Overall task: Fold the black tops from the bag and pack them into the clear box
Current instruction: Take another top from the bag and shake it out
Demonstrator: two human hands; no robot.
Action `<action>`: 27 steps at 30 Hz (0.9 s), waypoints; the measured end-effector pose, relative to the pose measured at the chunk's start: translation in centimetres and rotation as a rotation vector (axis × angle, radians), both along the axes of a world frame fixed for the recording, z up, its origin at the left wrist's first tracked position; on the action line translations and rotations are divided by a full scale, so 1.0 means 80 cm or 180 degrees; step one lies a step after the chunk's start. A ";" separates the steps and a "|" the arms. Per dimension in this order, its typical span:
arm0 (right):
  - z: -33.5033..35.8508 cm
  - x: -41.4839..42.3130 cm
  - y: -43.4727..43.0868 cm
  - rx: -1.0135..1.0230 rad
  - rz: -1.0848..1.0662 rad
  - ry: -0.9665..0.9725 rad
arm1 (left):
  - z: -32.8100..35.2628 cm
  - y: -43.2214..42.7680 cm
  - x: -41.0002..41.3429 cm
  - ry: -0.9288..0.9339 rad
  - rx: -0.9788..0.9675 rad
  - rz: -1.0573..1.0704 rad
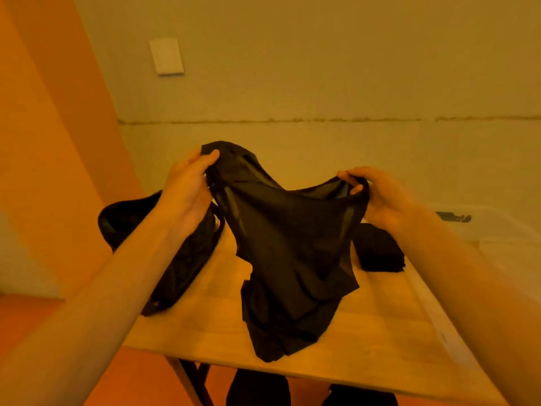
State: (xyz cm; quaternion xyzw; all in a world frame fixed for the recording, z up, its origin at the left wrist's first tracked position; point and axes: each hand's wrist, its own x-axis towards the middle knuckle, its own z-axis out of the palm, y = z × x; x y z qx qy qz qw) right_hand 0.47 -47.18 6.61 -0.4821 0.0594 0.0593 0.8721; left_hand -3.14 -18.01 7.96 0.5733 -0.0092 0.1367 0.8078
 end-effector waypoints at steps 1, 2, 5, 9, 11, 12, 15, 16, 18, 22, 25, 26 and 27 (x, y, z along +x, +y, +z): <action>0.032 0.008 0.001 -0.0229 -0.0117 -0.0170 | 0.029 0.004 0.007 -0.0041 -0.0018 0.0089; 0.064 0.014 0.002 -0.0402 -0.0217 -0.0315 | 0.057 0.008 0.013 -0.0087 -0.0028 0.0134; 0.141 0.027 0.005 -0.0439 -0.0286 -0.0479 | 0.126 0.020 0.018 -0.0221 -0.0025 0.0116; 0.194 0.038 -0.004 -0.0845 -0.0472 -0.0817 | 0.173 0.024 0.005 -0.0565 -0.0083 0.0036; 0.207 0.036 -0.006 -0.0940 -0.0531 -0.1098 | 0.181 0.030 -0.008 -0.0422 0.0245 0.0110; 0.213 0.033 -0.006 -0.0880 -0.0452 -0.1281 | 0.182 0.033 -0.016 -0.0253 0.0661 0.0323; 0.230 0.025 -0.004 -0.0867 0.0325 -0.1966 | 0.169 0.036 -0.025 -0.0381 0.2835 0.2009; 0.236 0.022 -0.003 -0.1048 0.0734 -0.2160 | 0.166 0.023 -0.028 -0.0773 0.3096 0.2327; 0.248 0.013 0.001 -0.1696 0.1510 -0.2339 | 0.162 -0.018 -0.025 -0.1059 0.2827 0.1544; 0.261 0.005 0.008 -0.2722 0.1910 -0.2509 | 0.158 -0.107 -0.006 -0.0456 0.1702 -0.1049; 0.256 0.001 -0.004 -0.2863 0.1886 -0.2530 | 0.149 -0.147 -0.006 -0.0348 0.1030 -0.1581; 0.251 -0.001 -0.009 -0.2880 0.1898 -0.2498 | 0.147 -0.157 -0.008 -0.0291 0.0755 -0.1684; 0.245 -0.003 -0.015 -0.2879 0.1827 -0.2464 | 0.146 -0.166 -0.010 -0.0233 0.0555 -0.1744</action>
